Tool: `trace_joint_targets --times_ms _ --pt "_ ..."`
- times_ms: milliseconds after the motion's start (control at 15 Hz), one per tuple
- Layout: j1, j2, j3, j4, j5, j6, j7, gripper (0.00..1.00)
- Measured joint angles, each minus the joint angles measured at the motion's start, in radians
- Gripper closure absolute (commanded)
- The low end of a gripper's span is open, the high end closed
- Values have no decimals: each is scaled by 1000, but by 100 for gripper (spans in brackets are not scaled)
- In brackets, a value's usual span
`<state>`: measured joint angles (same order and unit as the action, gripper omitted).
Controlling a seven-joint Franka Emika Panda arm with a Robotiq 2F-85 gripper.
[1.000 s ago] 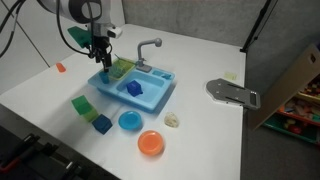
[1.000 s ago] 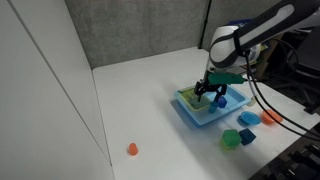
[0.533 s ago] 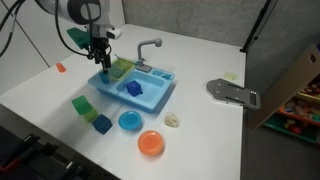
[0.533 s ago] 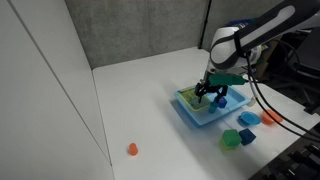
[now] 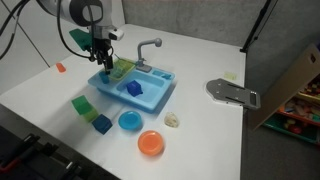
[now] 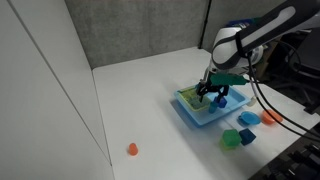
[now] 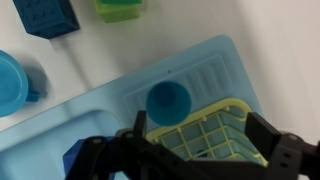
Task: Put the small blue cup inside the sink
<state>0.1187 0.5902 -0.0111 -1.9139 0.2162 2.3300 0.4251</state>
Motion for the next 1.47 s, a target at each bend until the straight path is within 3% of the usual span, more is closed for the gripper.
trace_joint_targets --times_ms 667,1067,1133,1467 --pt "54 2 -10 -105 -3 235 58 0" --pt "88 1 -24 -157 -3 294 106 0" --pt "88 1 -26 -162 -3 299 109 20" --pt "87 1 -34 -183 -2 317 111 60"
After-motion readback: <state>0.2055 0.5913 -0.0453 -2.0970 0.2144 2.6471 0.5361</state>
